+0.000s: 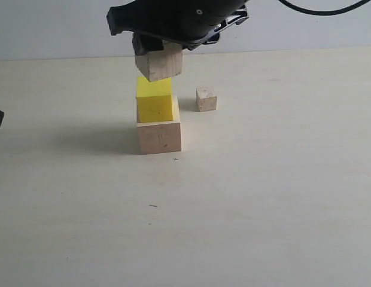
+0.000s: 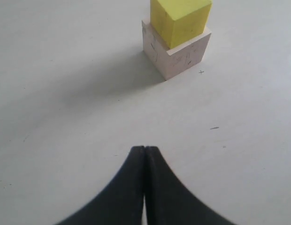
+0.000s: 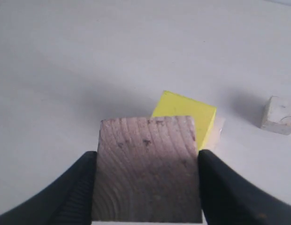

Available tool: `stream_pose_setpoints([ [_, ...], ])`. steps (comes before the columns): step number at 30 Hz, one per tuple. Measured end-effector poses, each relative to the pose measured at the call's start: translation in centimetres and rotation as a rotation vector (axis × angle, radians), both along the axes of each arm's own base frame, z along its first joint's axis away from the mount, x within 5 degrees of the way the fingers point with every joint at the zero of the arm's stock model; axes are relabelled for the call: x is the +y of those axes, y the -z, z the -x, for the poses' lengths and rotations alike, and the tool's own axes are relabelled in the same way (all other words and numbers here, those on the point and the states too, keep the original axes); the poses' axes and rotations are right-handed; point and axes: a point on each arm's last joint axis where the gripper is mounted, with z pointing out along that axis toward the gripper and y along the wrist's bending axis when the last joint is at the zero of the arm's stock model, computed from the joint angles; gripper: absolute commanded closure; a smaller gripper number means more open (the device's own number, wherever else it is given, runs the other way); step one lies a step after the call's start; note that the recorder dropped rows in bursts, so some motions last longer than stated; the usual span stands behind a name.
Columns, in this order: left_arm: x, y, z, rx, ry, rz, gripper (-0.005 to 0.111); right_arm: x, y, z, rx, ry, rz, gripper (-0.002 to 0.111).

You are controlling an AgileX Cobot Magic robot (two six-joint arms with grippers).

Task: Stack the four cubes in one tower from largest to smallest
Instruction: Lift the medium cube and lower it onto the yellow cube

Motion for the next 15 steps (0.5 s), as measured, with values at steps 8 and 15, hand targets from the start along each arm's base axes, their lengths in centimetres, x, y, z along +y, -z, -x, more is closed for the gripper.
stream_pose_setpoints([
  [8,0.0,0.0,0.0,0.0,-0.001,0.002,0.106,3.1,1.5,-1.4,-0.013,0.192,-0.001,0.108],
  [15,0.0,0.0,0.0,0.001,-0.004,0.005,0.106,4.3,3.6,-3.3,-0.001,0.27,0.05,0.108],
])
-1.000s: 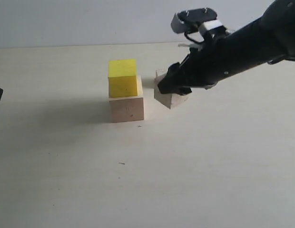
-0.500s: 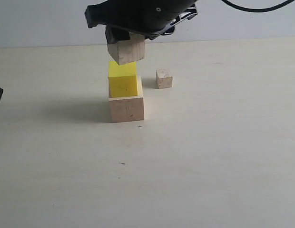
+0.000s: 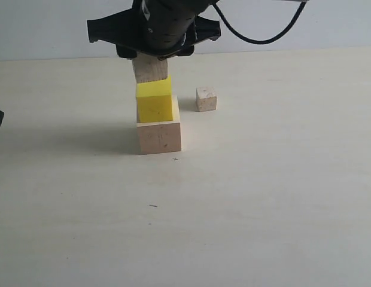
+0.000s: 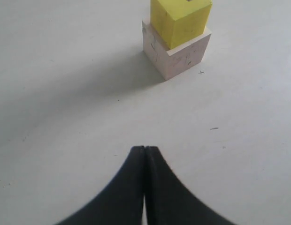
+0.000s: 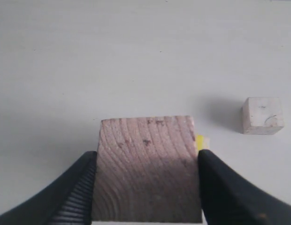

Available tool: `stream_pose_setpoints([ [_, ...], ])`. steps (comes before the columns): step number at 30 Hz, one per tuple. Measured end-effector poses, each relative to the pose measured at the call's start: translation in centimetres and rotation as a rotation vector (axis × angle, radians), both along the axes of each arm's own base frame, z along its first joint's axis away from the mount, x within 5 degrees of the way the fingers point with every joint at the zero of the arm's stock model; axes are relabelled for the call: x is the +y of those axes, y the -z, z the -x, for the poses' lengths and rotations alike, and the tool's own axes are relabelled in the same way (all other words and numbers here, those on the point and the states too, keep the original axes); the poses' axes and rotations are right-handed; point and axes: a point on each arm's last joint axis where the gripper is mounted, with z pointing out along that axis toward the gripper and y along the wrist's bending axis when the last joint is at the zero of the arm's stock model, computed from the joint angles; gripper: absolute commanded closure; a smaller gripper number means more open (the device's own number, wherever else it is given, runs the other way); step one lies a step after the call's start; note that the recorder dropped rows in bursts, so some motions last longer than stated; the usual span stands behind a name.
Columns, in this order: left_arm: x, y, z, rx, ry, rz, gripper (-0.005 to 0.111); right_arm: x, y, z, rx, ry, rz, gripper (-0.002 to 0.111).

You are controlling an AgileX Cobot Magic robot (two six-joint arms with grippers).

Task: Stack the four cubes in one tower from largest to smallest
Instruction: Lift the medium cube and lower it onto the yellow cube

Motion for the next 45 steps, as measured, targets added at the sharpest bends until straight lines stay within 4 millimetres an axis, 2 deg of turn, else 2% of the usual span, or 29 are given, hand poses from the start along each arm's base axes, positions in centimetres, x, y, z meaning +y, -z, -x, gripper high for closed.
stream_pose_setpoints([
  [12,0.0,0.0,0.0,0.0,0.0,0.0,0.106,0.1,0.6,-0.7,-0.035,0.064,0.027,0.108],
  [19,0.0,0.0,0.0,-0.002,0.0,0.001,0.106,0.7,1.8,-0.8,-0.018,0.056,0.049,0.108],
  [40,0.0,0.0,0.0,-0.001,-0.001,0.002,0.106,1.0,1.8,-0.5,-0.02,0.086,0.024,0.108],
  [45,0.0,0.0,0.0,-0.002,-0.001,0.002,0.106,1.2,3.0,-0.8,-0.004,0.094,0.047,0.108],
])
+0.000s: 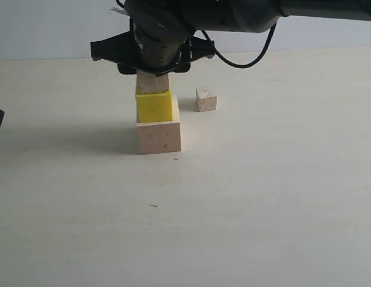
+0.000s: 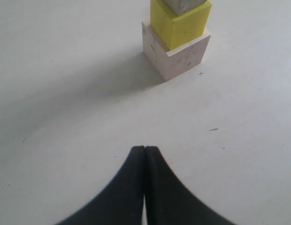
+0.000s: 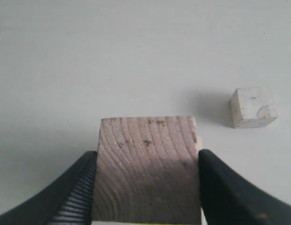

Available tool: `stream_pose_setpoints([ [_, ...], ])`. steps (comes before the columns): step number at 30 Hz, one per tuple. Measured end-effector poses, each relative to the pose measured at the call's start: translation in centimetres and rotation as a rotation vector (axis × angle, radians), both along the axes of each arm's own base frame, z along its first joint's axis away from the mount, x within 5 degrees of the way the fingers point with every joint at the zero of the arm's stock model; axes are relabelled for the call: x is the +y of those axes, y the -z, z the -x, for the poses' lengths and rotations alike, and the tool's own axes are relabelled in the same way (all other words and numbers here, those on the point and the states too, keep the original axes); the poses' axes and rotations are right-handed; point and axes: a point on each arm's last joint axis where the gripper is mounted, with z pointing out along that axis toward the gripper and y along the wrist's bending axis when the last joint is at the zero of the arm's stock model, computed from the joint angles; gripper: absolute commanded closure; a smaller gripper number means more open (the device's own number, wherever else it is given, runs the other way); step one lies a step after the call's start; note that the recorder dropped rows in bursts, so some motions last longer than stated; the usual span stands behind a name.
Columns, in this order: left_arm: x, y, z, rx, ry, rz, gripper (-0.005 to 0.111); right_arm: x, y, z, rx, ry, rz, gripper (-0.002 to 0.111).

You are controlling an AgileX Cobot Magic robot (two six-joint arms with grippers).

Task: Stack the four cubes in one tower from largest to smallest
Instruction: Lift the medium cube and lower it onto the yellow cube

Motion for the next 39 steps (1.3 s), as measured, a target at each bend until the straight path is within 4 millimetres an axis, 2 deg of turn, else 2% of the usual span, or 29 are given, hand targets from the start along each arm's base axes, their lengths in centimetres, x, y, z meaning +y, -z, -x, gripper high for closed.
stream_pose_setpoints([
  [17,0.0,0.0,0.0,-0.001,0.0,0.0,0.106,0.05,0.01,-0.02,0.005,0.008,-0.008,0.107],
  [30,0.0,0.0,0.0,-0.001,0.0,0.0,0.106,0.07,0.02,0.0,0.008,0.009,-0.011,0.083],
  [39,0.0,0.0,0.0,-0.001,0.0,0.0,0.106,0.06,-0.03,0.06,0.015,0.017,-0.02,0.044],
])
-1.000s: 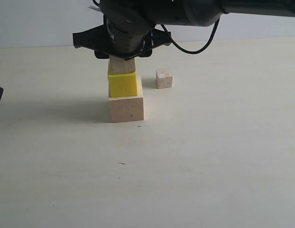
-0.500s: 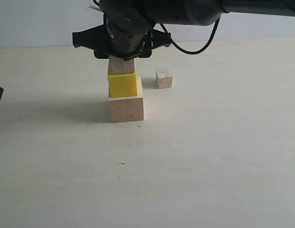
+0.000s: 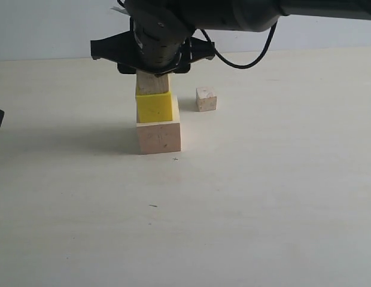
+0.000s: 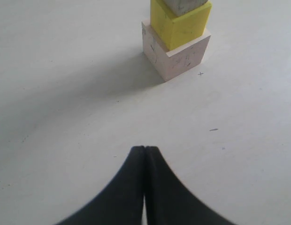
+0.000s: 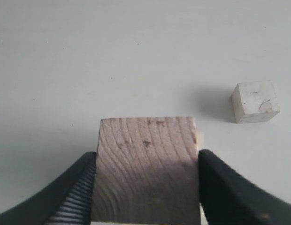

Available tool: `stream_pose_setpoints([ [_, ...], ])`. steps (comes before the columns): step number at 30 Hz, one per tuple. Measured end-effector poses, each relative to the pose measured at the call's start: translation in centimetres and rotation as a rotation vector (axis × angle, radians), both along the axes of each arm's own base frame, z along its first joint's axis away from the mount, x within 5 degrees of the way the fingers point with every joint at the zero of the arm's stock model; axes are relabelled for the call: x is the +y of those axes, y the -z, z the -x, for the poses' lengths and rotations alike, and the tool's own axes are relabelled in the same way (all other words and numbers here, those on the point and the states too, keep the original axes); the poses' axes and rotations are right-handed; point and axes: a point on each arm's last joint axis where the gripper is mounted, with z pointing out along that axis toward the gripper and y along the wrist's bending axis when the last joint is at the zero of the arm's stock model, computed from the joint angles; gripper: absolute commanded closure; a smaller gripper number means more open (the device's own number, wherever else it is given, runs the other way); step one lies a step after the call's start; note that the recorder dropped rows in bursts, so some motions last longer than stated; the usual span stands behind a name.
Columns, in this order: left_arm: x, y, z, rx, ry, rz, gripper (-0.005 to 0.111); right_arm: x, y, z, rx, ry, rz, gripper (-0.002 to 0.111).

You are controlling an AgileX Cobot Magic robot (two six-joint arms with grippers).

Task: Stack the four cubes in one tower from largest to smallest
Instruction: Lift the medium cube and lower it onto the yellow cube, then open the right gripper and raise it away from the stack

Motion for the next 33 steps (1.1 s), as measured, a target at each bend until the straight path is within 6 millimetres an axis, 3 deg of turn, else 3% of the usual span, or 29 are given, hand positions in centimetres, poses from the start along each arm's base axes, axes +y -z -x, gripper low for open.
stream_pose_setpoints([
  [3,0.0,0.0,0.0,0.0,0.0,0.0,0.106,0.0,-0.2,0.1,0.003,0.004,-0.01,0.039],
  [16,0.0,0.0,0.0,0.0,0.0,0.0,0.106,-0.4,-1.3,0.4,0.0,0.04,-0.05,0.039],
  [23,0.0,0.0,0.0,0.0,0.0,0.0,0.106,-1.4,-4.9,1.2,-0.051,0.034,-0.101,0.04],
  [25,0.0,0.0,0.0,-0.001,0.0,0.001,0.106,-1.8,-6.3,1.6,-0.079,0.01,-0.101,0.043],
  [33,0.0,0.0,0.0,-0.001,0.0,0.001,0.106,-4.8,-10.8,2.8,-0.231,-0.069,0.108,0.079],
])
